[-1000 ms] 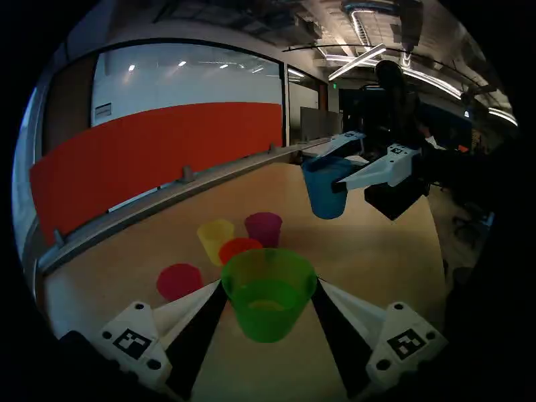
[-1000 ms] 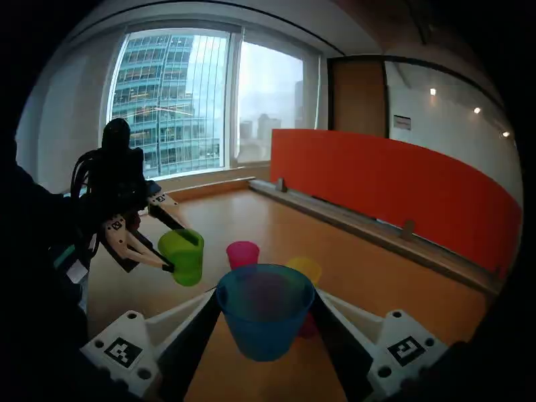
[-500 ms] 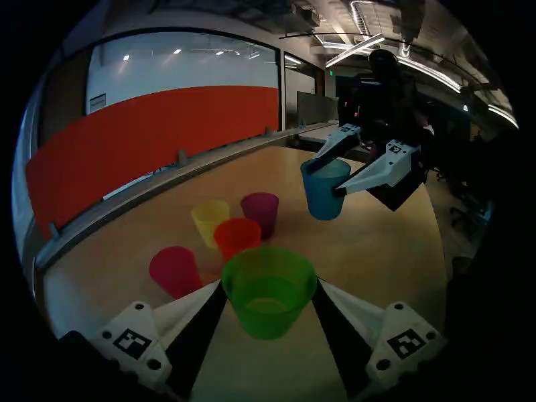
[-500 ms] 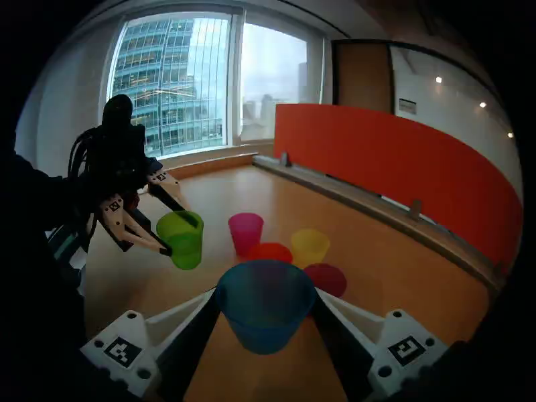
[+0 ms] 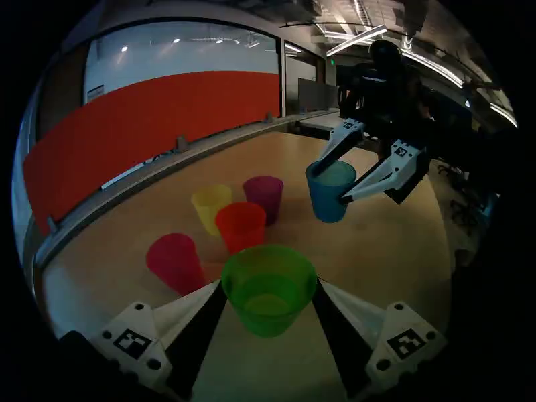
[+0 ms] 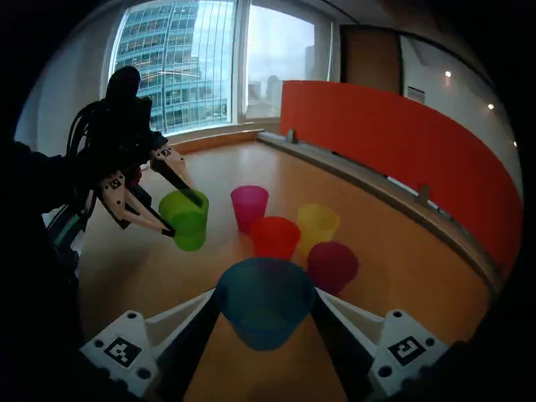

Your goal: Pour water

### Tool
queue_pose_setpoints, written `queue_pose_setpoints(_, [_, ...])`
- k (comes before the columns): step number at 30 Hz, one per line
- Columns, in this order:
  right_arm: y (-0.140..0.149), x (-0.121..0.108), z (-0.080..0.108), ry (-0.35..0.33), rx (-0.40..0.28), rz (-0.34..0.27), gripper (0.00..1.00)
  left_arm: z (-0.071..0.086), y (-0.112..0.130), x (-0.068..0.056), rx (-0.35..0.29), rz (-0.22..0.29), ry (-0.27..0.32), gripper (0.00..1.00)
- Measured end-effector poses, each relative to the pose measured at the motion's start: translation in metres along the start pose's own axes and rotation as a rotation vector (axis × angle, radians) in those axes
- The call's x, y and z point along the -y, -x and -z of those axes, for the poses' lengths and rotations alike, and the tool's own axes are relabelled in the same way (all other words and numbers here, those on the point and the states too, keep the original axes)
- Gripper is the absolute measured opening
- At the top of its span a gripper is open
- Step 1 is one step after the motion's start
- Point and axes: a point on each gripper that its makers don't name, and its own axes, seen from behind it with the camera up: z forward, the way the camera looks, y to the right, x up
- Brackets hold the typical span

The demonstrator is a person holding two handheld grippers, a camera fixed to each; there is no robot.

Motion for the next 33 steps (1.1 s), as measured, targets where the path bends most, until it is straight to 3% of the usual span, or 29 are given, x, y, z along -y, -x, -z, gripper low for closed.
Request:
queue_pose_setpoints(11, [0.020,0.004,-0.013,-0.016,0.051,0.006,0.93,-0.013,0.012,0.000,0.074,-0.032,0.025,0.86])
queue_pose_setpoints(33, [0.040,0.010,-0.035,-0.036,0.094,0.021,0.93,-0.030,0.027,0.002,0.115,-0.048,0.043,0.86])
